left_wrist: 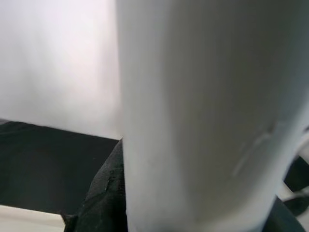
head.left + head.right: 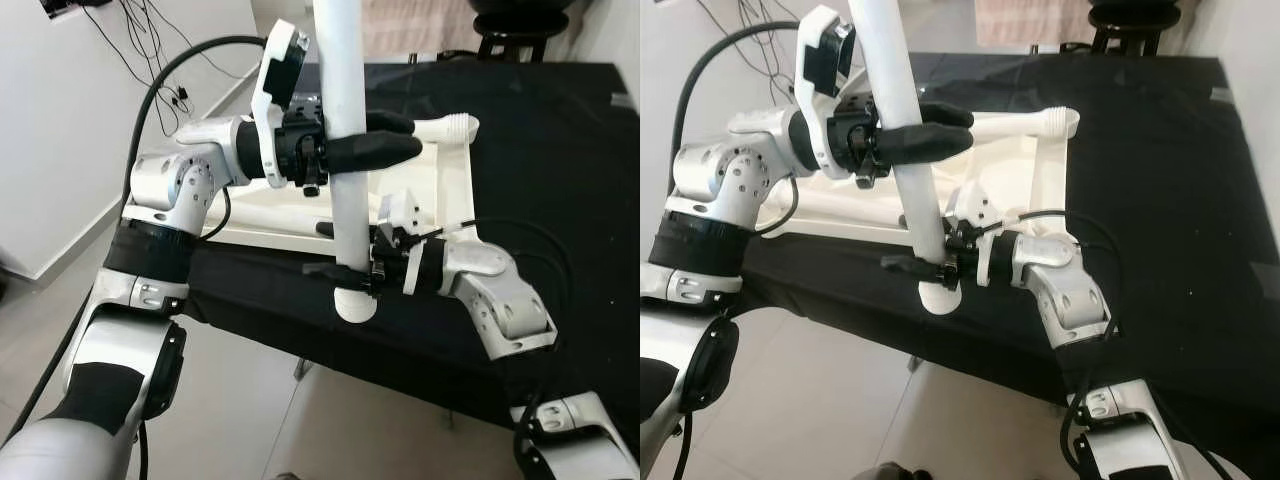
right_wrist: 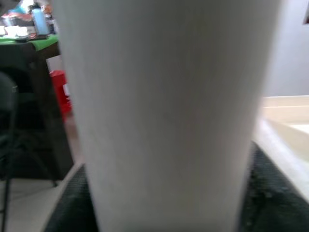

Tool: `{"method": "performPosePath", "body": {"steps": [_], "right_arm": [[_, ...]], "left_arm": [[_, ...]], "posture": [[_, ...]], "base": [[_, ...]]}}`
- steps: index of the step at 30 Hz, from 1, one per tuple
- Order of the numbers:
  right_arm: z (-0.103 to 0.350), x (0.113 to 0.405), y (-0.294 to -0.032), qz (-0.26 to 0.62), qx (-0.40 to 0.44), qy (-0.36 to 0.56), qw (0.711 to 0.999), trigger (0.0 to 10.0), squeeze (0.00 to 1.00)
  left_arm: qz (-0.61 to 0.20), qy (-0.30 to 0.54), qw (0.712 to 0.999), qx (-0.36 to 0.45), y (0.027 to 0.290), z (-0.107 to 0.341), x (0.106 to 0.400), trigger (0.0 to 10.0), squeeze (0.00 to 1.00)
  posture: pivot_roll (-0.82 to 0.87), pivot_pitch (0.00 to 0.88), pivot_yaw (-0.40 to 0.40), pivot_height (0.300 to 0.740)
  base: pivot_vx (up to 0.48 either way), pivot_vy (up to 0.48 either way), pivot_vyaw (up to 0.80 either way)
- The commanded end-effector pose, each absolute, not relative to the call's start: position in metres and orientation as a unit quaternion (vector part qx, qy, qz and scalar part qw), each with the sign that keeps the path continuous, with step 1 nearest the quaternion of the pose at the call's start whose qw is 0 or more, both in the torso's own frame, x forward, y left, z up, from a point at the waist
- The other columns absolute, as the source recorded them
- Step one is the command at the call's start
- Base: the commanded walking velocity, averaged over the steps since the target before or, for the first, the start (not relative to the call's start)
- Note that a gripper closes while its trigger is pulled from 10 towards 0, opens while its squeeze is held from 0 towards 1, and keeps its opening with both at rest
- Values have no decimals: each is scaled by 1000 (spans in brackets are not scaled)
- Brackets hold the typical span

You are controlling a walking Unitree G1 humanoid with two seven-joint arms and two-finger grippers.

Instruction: Building children table

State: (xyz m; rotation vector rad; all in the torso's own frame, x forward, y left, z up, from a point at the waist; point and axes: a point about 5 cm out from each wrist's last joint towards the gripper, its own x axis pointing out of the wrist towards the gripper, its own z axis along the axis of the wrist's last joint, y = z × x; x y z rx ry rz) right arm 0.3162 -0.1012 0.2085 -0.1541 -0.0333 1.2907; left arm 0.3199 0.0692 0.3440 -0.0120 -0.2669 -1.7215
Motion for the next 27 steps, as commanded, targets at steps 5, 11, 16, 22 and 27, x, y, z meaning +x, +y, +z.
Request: {"method": "performPosePath", "body": {"steps": [5,11,16,22,27], "right_arm": [[189,303,-72,613,-52,37,787,0,0],[175,303,-73,561,-38,73,823,0,0],[174,304,-74,532,-28,75,843,0,0],[172,310,-82,469,-8,62,881,0,0],[172,311,-88,438,3,54,898,0,0]], "left_arm": [[-840,-140,522,-40,49,349,288,0,0],[-817,-151,553,-64,8,360,275,10000,1000],[-781,-163,597,-85,10,356,285,10000,1000],[-654,-214,716,-121,50,354,306,10000,1000],[-573,-232,775,-132,70,352,315,10000,1000]], "posture": [[-81,30,103,740],[-90,23,97,740],[-92,19,94,740],[-83,17,84,740],[-81,16,83,740]], "base": [[0,0,0],[0,0,0],[0,0,0],[0,0,0],[0,0,0]]}}
